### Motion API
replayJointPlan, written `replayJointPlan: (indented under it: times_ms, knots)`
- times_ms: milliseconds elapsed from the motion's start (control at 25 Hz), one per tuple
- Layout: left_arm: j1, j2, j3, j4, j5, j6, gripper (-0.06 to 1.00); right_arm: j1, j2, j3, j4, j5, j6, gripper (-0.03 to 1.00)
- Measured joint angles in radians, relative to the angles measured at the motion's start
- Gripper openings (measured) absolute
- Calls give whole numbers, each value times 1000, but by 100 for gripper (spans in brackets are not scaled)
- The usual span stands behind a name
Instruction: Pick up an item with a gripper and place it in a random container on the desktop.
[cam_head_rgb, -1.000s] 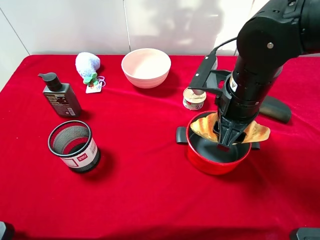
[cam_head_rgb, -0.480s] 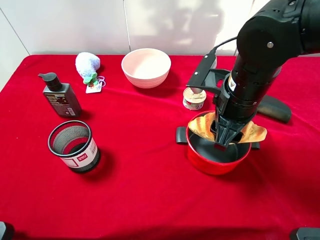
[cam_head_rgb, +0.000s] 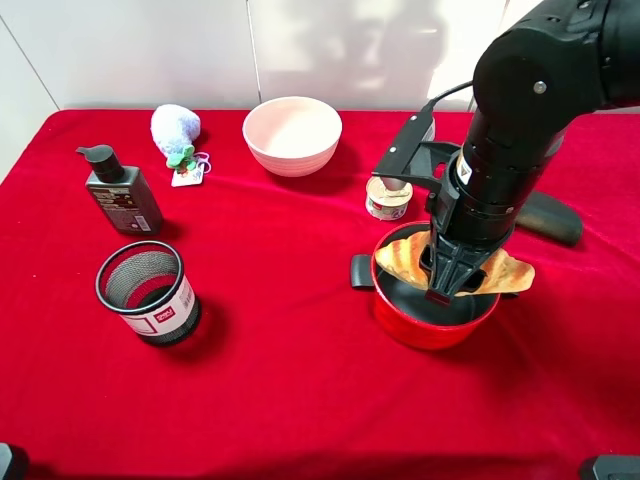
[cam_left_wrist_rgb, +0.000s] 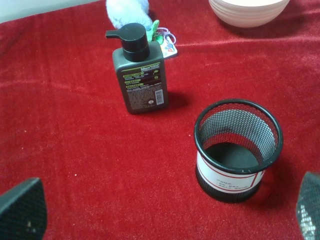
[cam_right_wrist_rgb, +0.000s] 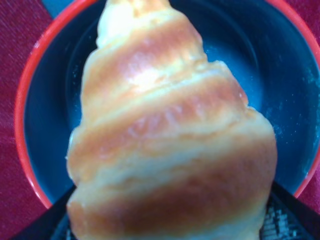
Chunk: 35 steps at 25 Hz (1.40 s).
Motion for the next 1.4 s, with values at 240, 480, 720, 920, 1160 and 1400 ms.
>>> replayJointPlan:
  times_ms: [240, 480, 720, 920, 1160, 1400]
  knots:
    - [0, 0, 0, 0, 0, 0, 99, 0, 0, 0, 0, -3, 0, 59]
    - [0, 0, 0, 0, 0, 0, 99, 0, 0, 0, 0, -4, 0, 62]
    - [0, 0, 0, 0, 0, 0, 99, 0, -1, 0, 0, -4, 7, 69]
    - [0, 0, 0, 0, 0, 0, 99, 0, -1, 0, 0, -4, 7, 69]
    - [0, 0, 0, 0, 0, 0, 99, 0, -1, 0, 0, -4, 7, 69]
    - [0, 0, 0, 0, 0, 0, 99, 0, -1, 0, 0, -4, 11, 69]
